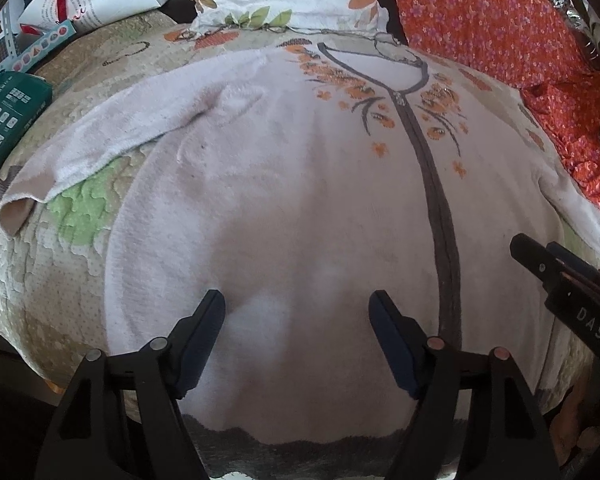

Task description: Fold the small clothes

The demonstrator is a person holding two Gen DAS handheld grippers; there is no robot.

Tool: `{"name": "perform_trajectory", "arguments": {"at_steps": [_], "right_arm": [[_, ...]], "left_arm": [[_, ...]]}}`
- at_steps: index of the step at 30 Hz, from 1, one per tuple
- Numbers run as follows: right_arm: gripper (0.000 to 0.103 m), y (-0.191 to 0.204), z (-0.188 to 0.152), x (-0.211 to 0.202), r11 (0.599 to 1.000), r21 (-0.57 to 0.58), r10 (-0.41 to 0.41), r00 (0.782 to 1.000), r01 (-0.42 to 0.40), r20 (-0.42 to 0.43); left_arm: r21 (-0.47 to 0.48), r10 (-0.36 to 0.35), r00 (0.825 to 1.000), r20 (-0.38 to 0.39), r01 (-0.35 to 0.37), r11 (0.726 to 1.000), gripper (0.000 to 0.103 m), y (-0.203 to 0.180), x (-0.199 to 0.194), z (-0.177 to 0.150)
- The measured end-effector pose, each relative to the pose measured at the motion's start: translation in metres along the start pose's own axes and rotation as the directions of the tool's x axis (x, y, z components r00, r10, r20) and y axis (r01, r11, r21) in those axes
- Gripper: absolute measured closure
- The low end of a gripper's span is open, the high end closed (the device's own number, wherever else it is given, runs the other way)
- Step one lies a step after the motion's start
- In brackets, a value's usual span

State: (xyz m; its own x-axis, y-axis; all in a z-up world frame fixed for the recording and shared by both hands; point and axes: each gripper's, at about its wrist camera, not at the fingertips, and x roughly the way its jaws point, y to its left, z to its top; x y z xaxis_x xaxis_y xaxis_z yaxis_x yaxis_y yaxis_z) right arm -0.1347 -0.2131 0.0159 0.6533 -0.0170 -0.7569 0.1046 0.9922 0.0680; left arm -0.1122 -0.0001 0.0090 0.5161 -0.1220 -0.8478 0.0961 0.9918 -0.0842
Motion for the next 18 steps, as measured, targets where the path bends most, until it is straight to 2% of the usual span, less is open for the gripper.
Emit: {"name": "perform_trajectory", "arguments": {"at_steps": [6, 9, 14, 18], "right_arm": [[0.033, -0.007, 0.003, 0.005, 1.000, 0.011, -0.029, 1.000, 0.029, -0.006], [0.033, -0.019, 0.007, 0.010, 0.997, 0.051, -0.052, 0.998, 0.053, -0.021], [0.033, -0.038, 0.009, 0.014, 0.991, 0.126, -0.037, 0.998, 0.042, -0.044], [0.033, -0.037, 0.009, 0.012, 0.992, 0.116, -0.039, 0.999, 0.043, -0.038]], "left_arm": [[0.023, -0.004, 1.000, -0.011, 0.004, 1.000, 0.029, -0.007, 0.004, -0.001], [0.020, -0.017, 1.000, -0.016, 0.017, 1.000, 0.029, -0.011, 0.005, 0.001], [0.022, -0.048, 0.999, -0.011, 0.048, 0.999, 0.029, -0.023, 0.003, 0.009], [0.043, -0.075, 0.997, -0.003, 0.075, 0.996, 0.029, -0.036, 0.001, 0.013]]}}
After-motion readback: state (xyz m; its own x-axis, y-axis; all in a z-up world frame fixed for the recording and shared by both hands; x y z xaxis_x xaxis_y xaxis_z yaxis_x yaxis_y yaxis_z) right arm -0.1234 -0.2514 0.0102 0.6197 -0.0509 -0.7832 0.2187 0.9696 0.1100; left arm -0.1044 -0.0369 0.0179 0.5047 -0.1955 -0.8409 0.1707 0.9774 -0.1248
